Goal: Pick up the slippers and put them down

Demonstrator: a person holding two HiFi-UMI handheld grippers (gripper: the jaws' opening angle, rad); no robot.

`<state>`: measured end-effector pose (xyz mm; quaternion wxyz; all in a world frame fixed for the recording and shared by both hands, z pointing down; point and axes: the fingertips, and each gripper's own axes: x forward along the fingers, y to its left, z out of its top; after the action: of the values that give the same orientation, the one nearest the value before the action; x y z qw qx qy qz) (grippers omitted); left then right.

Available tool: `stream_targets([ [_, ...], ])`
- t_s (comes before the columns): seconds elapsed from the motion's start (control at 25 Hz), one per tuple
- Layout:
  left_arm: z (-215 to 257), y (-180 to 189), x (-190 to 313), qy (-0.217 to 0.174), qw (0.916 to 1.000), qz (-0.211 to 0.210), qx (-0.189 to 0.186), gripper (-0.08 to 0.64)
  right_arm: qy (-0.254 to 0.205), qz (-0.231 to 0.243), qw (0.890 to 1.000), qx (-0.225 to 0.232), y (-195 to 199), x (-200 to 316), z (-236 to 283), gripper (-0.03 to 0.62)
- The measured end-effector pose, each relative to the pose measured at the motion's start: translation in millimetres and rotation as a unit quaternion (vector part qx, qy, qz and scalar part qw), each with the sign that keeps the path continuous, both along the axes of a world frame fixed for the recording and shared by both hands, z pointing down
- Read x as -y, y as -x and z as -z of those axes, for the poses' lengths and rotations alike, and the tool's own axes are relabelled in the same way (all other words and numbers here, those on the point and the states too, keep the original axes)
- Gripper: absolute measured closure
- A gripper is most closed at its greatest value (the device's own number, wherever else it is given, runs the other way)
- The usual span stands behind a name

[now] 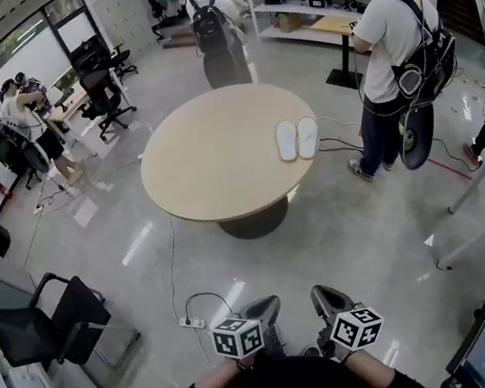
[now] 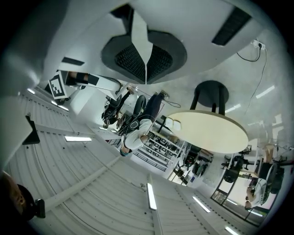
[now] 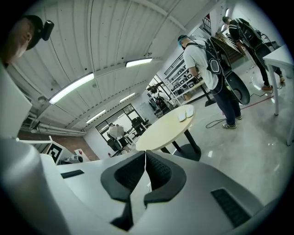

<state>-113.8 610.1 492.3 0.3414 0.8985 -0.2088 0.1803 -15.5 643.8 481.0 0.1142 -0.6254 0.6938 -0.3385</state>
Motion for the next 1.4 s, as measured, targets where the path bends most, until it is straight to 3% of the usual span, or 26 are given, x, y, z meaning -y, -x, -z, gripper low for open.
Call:
stream_targets([
  [0.24, -13, -21, 50, 0.013, 0.9998, -0.009, -0.010, 0.534, 0.010, -0.026, 1.000, -0.001, -27, 44, -10, 0.575],
  [0.44, -6, -35, 129, 0.013, 0.9990, -0.021, -0.037, 0.534, 0.022, -0.058, 0.998, -0.013, -42, 109, -9, 0.575],
  [0.8, -13, -41, 238, 0.039, 0.9940, -0.082, -0.061, 0.534, 0.059, -0.117, 0.991, -0.027, -38, 207, -14, 0.577],
  [1.16, -33, -46, 302, 0.070, 0.9912, -0.076, -0.083, 0.534, 0.091, -0.116, 0.988, -0.046, -37, 265, -31, 0.577],
  [1.4, -48, -67, 330, 0.072, 0.9919, -0.078, -0.070, 0.534, 0.103, -0.113, 0.988, -0.021, -59, 298, -52, 0.575],
])
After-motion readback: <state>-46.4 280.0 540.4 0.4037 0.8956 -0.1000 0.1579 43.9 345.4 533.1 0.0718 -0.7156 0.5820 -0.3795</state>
